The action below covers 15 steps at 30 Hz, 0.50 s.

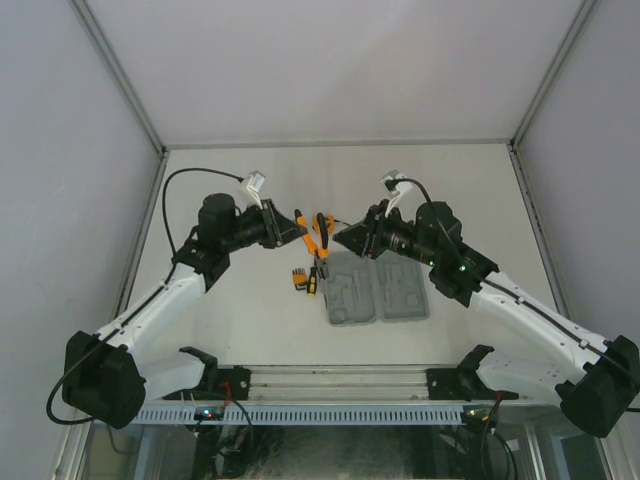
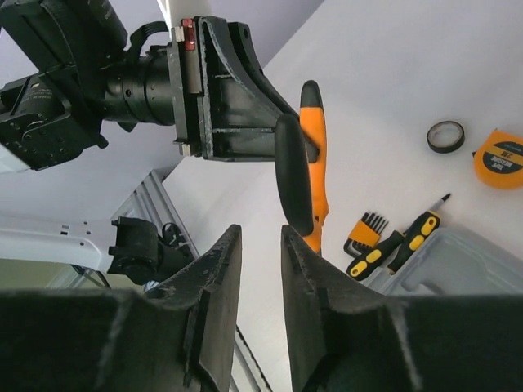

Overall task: Sort the tools into containers
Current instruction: Place the pliers in the storage box.

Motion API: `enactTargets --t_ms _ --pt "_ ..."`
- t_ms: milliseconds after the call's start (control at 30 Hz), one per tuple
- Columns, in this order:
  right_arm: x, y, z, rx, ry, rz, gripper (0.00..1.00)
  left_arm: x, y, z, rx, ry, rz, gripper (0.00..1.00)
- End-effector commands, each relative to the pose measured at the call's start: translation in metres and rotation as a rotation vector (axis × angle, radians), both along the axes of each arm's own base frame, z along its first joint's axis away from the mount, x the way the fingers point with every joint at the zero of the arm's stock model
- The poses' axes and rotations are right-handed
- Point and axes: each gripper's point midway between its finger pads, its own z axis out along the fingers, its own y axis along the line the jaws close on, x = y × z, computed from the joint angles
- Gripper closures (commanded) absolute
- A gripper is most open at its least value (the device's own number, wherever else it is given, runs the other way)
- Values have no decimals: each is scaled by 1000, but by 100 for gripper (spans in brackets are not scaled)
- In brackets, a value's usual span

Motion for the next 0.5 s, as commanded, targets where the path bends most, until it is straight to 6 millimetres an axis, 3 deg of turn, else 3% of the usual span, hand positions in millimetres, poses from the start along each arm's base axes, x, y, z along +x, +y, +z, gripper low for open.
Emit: enactTargets --t_ms 0,467 --pt "3 13 20 41 -36 41 76 -8 -13 36 -66 -140 -62 100" --pt "14 30 9 8 1 74 78 -25 -35 46 -74 -186 -165 100"
